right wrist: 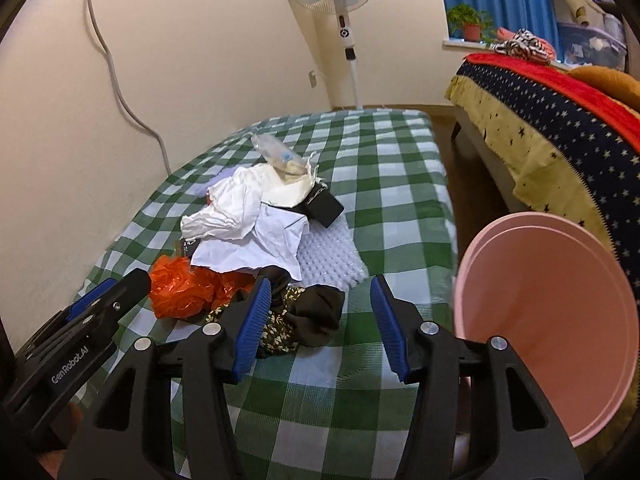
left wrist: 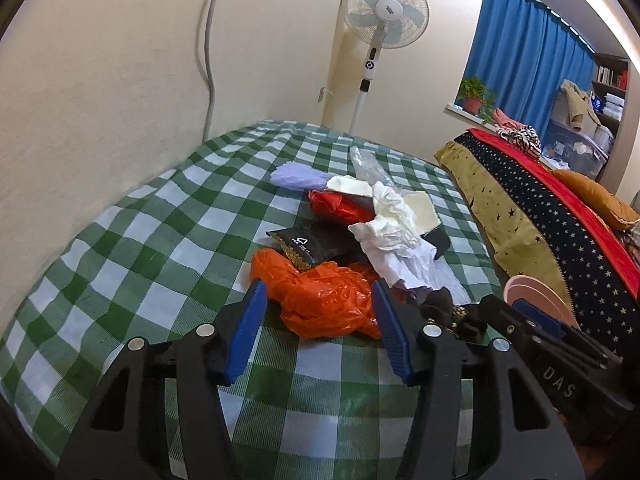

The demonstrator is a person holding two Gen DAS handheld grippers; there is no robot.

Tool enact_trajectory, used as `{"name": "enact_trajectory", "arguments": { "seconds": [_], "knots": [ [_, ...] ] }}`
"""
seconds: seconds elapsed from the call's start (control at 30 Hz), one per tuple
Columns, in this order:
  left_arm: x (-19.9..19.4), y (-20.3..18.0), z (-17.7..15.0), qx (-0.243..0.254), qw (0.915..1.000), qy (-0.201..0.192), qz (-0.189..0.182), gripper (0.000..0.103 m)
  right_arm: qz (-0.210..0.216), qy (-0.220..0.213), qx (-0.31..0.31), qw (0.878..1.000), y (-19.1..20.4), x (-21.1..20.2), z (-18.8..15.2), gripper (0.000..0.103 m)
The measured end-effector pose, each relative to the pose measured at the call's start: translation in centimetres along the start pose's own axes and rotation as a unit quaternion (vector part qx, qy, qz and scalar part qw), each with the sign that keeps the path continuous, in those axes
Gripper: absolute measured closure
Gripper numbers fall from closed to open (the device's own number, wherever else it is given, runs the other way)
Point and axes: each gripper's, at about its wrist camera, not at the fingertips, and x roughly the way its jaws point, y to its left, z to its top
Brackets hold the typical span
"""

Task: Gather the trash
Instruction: 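Grasp the orange plastic bag with the left tool while the right tool grasps the black gold-trimmed cloth, then carry the orange bag and black cloth over the pink bin with both tools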

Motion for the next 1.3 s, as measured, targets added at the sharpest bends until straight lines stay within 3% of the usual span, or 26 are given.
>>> {"name": "enact_trajectory", "arguments": {
  "seconds": [0.2, 0.33, 0.4, 0.5, 0.57, 0.7, 1.3],
  "knots": [
    [1.1, 0.4, 0.1, -0.009, 0.9998, 0.015, 0.001, 0.049, 0.004, 0.016, -0.001, 1.000, 0.0, 1.1, -0.2, 0.052],
    [2.0, 0.6, -0.1, -0.009, 0.9994, 0.032, -0.005, 0.058, 0.013, 0.031, -0.004, 0.999, -0.1, 1.7, -0.5, 0.075],
    [2.3, 0.5, -0.2, -0.008, 0.9992, 0.038, -0.009, 0.068, 0.019, 0.036, -0.002, 0.999, -0.1, 1.8, -0.6, 0.087],
    [2.3, 0.6, -0.4, -0.010, 0.9990, 0.041, -0.013, 0.078, 0.026, 0.036, -0.004, 0.999, -0.1, 1.7, -0.5, 0.096],
    [2.0, 0.7, -0.4, -0.009, 0.9990, 0.041, -0.015, 0.085, 0.023, 0.028, -0.009, 0.999, 0.0, 1.3, -0.4, 0.097],
    [1.1, 0.7, -0.6, -0.001, 0.9993, 0.037, -0.007, 0.086, 0.015, 0.016, -0.007, 1.000, -0.2, 0.2, -0.2, 0.098],
    [-5.8, 0.5, -0.9, 0.018, 0.9995, -0.001, -0.025, 0.088, -0.038, -0.058, 0.003, 0.998, -2.0, -8.1, 0.5, 0.099]
  ]
}}
